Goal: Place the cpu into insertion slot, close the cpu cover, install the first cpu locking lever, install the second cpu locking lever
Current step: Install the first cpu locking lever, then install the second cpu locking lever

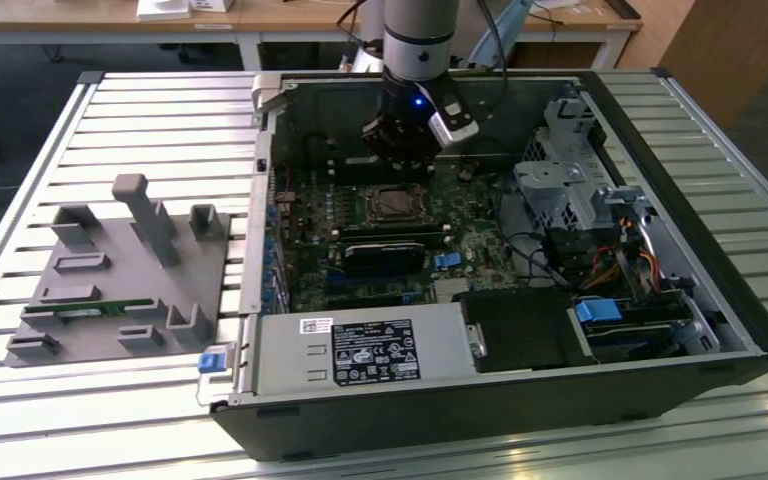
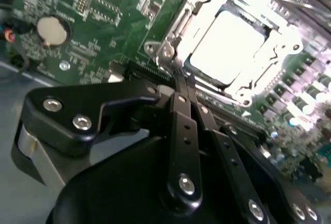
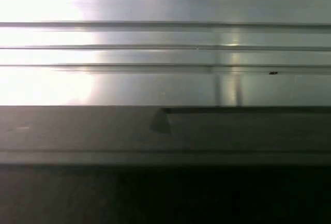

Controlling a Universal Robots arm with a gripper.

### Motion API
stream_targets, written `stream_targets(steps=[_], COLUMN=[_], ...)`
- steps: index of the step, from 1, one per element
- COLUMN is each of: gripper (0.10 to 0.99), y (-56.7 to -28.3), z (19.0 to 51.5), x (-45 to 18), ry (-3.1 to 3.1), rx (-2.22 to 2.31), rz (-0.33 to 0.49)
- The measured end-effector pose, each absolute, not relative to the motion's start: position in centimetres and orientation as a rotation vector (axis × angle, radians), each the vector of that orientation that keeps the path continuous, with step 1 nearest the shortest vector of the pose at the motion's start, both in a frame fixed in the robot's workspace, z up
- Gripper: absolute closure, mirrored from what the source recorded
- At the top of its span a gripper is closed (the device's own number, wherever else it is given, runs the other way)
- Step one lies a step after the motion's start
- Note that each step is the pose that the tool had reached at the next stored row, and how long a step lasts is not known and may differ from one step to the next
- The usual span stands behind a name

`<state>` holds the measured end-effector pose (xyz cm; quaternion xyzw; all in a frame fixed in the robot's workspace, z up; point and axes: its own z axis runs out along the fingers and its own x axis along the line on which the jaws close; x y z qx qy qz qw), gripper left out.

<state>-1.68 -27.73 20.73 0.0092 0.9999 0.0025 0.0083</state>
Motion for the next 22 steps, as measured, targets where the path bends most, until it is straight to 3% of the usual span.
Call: stream_targets(steps=[22], gripper=[0.980], y=[-28.12], z=[21.19], x=[-1.68], ry=[3.125], rx=[0.029], rz=[0.007])
